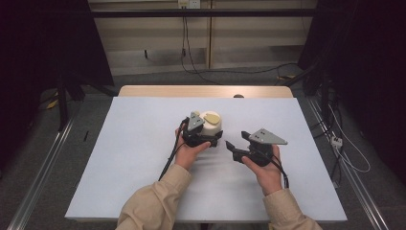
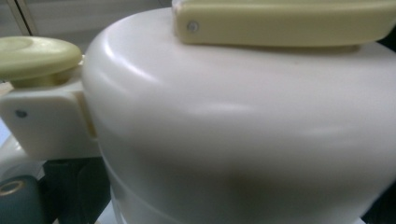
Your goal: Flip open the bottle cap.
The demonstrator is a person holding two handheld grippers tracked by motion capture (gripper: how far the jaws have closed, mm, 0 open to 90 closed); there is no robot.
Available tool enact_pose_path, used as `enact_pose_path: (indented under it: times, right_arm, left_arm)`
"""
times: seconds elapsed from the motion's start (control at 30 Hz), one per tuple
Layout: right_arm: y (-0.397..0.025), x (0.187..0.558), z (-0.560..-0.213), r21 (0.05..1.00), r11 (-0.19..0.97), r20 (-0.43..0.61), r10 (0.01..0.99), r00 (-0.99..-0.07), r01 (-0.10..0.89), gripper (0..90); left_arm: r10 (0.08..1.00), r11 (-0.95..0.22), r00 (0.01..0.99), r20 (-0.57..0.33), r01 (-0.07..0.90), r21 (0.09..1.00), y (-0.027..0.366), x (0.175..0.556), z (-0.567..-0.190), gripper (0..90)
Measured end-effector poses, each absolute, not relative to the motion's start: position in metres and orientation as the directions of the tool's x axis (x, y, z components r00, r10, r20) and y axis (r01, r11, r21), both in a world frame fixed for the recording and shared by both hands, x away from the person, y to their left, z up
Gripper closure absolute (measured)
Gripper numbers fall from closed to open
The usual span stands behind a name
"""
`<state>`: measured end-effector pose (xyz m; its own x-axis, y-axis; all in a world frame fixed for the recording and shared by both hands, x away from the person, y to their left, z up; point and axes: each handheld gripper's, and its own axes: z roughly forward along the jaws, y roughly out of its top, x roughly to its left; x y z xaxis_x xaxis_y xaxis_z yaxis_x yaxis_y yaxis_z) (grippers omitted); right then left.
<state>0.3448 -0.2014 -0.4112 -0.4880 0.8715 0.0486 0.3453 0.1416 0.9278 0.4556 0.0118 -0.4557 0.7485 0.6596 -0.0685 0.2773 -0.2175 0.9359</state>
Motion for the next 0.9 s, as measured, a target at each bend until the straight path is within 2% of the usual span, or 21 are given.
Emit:
enact_pose_path:
  times: [0.13,0.7,0.9]
  right_arm:
    - [-0.200,0.348,-0.408,0.929,0.130,0.059,0.872,-0.486,0.346,37.0]
    - [-0.193,0.359,-0.403,0.921,0.142,0.080,0.842,-0.534,0.362,82.5]
    - [-0.191,0.363,-0.400,0.922,0.136,0.093,0.830,-0.550,0.362,89.9]
  left_arm:
    - [0.659,-0.218,0.749,-0.068,0.276,0.936,0.012,0.456,-0.456,4.7]
    - [0.659,-0.216,0.749,-0.071,0.279,0.936,0.012,0.455,-0.456,4.7]
    - [0.657,-0.225,0.752,-0.058,0.269,0.936,0.012,0.456,-0.456,4.7]
